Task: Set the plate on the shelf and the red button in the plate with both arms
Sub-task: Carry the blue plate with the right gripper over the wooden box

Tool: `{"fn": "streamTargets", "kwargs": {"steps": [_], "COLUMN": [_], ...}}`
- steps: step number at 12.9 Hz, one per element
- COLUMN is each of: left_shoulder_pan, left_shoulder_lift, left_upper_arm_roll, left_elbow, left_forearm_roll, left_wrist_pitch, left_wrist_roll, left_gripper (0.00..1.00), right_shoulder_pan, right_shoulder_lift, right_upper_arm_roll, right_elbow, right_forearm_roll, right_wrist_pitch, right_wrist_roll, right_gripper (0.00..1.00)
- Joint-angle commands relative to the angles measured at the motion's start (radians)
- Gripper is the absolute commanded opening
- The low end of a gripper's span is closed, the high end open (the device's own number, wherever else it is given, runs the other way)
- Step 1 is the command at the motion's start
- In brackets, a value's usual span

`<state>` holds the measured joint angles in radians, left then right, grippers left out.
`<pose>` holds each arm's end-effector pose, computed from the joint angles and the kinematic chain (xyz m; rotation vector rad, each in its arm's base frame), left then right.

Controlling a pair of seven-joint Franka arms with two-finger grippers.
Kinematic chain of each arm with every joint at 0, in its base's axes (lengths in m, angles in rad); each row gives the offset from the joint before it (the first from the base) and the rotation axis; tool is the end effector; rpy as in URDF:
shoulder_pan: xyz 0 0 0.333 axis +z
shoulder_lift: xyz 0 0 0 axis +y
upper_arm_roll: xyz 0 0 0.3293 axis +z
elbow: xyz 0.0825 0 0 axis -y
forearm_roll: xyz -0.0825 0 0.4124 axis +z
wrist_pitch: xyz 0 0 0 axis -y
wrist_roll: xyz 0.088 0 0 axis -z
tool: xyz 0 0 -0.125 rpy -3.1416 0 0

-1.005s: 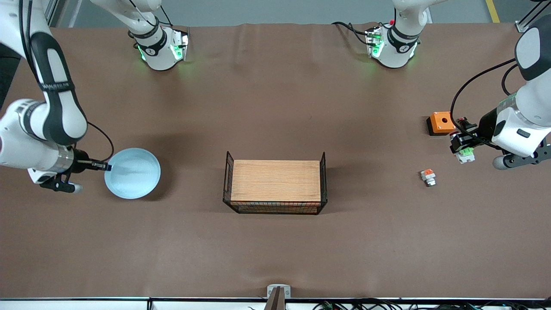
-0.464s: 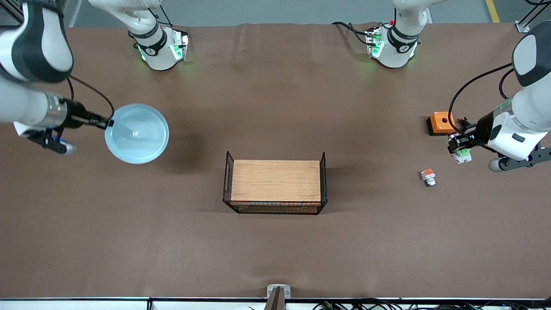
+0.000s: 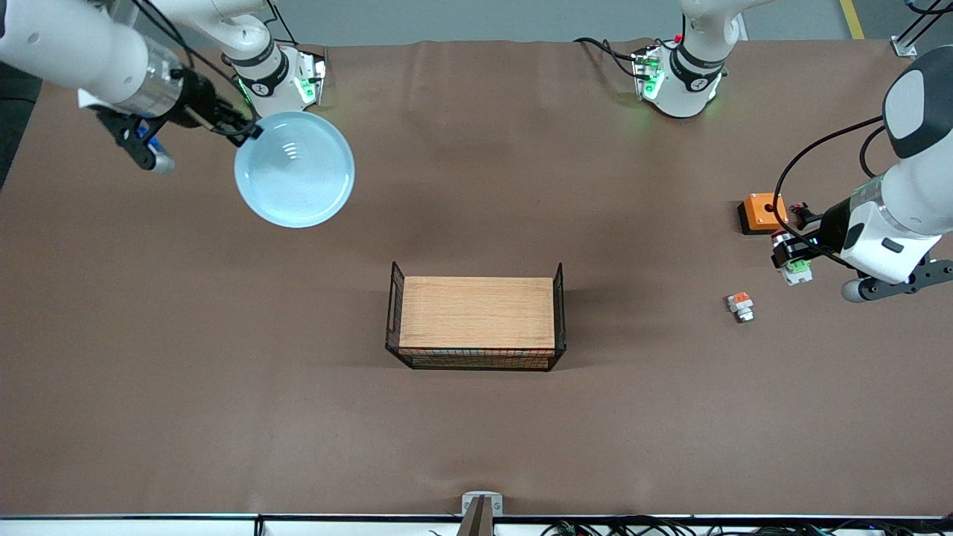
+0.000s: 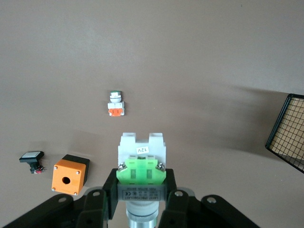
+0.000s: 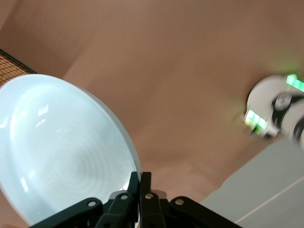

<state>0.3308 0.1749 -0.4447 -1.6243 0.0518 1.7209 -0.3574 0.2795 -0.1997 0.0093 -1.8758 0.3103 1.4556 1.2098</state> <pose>0.6324 -0.0495 0.5082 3.1086 0.3714 -0.1019 0.4613 0.1802 0.5759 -2.6992 1.3370 0.5650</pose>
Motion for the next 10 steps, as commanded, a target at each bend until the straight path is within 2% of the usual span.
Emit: {"fn": "streamTargets", "kwargs": {"steps": [1,3,5,7,10], "left_shoulder_pan": [-0.001,-0.001,-0.003,-0.001,-0.003], "left_shoulder_lift": [-0.006,-0.009,-0.012,-0.014,-0.014], "left_upper_arm_roll": [-0.003,-0.003,-0.006,-0.017,-0.019], "left_elbow": [0.006,0.006,0.007,0.007,0.011], "left_forearm_roll": [-0.004,-0.004,-0.007,-0.007,-0.004], "left_wrist_pitch": [-0.011,-0.012,-0.012,-0.012,-0.011], "left_wrist_roll": [-0.018,-0.018,-0.018,-0.02,-0.018], "left_gripper": [0.0,0.0,0.0,0.01,0.01], "right_shoulder_pan": [0.094,0.182,0.275,0.354,0.452], "right_shoulder_lift": [0.017,0.028,0.081,0.172,0.337], "right_upper_arm_roll": [0.035,0.093,0.113,0.113,0.113], "right_elbow": [0.032,0.047,0.075,0.144,0.298], "right_forearm_roll": [0.039,0.038,0.029,0.004,-0.086], "right_wrist_pitch": [0.076,0.184,0.296,0.344,0.374], "right_wrist_roll": [0.318,0.565,0.809,0.939,1.141], "right_gripper": [0.0,0.0,0.0,0.0,0.0]}}
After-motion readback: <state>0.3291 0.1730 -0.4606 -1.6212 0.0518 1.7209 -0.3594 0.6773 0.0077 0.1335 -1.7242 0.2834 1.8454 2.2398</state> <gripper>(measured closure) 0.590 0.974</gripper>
